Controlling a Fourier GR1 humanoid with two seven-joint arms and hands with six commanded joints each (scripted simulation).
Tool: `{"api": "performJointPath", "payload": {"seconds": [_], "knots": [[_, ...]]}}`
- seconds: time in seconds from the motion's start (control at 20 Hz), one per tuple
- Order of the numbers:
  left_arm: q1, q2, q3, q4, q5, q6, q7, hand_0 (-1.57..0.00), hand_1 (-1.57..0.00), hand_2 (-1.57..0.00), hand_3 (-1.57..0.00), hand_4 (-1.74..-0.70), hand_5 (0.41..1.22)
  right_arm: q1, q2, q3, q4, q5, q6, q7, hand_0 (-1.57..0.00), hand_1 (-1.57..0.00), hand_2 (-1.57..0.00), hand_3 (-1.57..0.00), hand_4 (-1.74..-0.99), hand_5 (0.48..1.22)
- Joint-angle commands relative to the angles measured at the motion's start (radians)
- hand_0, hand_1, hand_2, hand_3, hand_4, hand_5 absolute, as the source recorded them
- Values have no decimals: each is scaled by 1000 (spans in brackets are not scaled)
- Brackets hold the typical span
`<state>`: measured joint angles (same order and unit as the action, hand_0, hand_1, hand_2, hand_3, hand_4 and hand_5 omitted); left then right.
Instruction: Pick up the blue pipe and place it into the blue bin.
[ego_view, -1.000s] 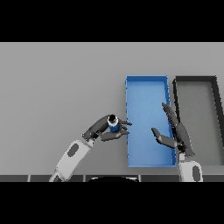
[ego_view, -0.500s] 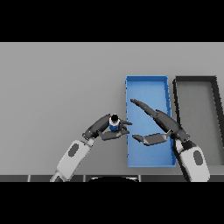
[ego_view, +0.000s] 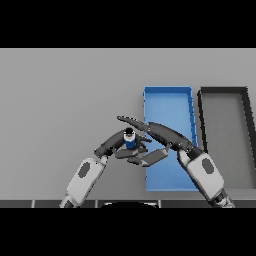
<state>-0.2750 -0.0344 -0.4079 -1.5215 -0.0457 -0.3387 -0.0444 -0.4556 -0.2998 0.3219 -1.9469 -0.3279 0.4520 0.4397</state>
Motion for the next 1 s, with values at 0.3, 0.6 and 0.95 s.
{"api": "performJointPath", "payload": {"seconds": [0.3,0.6,0.95], "knots": [[26,-13,13,-23,-53,-6,21,-1571,-1571,-1571,-1571,-1465,1221,-134,53,26,130,9,50,26,-69,-108,-166,-44,-1204,497],[26,-20,17,-6,-60,-8,49,-1571,-1571,-1571,-1571,-1645,1221,-156,111,62,168,27,42,4,-1015,-1015,-1042,-872,-1514,550],[23,-39,42,1,9,-48,19,-1571,-1571,-1571,-1441,-1718,1221,-148,98,107,167,-3,-3,-75,-1454,-1454,-1460,-1357,-1680,1034]]}}
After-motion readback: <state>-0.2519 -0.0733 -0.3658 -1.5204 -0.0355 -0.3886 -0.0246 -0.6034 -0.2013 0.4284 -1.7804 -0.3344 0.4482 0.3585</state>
